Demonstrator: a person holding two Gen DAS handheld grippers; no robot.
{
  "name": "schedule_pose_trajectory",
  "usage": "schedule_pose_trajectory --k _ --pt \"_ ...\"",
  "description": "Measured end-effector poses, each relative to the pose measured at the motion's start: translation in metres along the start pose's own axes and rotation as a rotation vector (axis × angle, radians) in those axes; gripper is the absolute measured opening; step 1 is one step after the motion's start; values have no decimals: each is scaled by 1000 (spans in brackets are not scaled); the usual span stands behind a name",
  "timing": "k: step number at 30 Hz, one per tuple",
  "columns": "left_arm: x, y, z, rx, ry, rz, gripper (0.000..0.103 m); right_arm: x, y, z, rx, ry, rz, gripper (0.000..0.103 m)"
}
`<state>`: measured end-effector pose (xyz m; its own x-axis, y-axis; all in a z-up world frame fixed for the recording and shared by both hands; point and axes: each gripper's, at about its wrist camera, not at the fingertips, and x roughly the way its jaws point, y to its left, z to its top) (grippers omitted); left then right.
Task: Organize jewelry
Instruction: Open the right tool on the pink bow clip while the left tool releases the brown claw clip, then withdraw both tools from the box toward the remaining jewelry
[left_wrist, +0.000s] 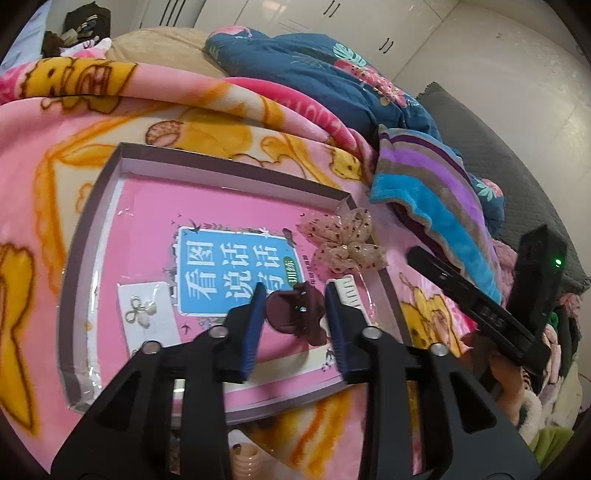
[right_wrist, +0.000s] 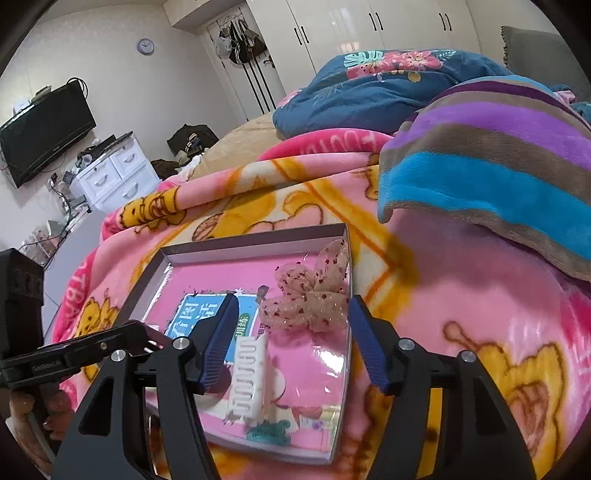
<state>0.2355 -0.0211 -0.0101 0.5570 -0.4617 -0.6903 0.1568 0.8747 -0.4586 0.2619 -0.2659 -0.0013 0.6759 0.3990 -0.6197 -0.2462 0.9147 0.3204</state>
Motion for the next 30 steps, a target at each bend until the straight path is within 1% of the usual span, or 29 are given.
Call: schedule_pose_trajectory --k 1,3,4,5,6,8,9,12,14,15,17,22,25,30 --pt "0 0 0 1 1 7 36 -2 0 -1 1 -1 1 64" --pt "-2 1 -1 0 1 15 39 -10 0 -3 3 -7 7 69" --pt "-3 2 -1 -1 1 19 43 -13 0 -4 5 -9 9 71" --pt "-5 2 -2 -2 -1 19 45 -16 0 -5 9 -10 13 76" --pt "-6 2 -2 -2 -3 21 48 -20 -1 -6 17 -10 20 77" --pt "-9 2 -3 4 -6 31 51 -29 -3 -9 47 -18 42 78" --pt "-10 2 -3 6 -8 38 55 -32 -3 -10 51 -19 47 78" --pt "-18 1 -5 6 -20 53 58 -43 -3 -14 50 -29 46 81" --pt "-25 -1 -5 10 -31 58 63 -52 -1 -16 42 -39 43 83" --pt "-30 -2 -6 16 -42 66 67 -55 0 -16 40 -45 42 85" --pt "-38 -5 -7 24 -56 80 71 -63 2 -17 29 -57 42 88" --pt "-63 -7 -9 23 -99 102 88 -76 10 -18 -1 -73 41 88" --pt "-74 -9 -10 22 -117 118 93 -84 12 -19 -6 -86 45 89" --pt "-92 -11 -14 17 -148 130 93 -97 17 -19 -15 -108 55 89"
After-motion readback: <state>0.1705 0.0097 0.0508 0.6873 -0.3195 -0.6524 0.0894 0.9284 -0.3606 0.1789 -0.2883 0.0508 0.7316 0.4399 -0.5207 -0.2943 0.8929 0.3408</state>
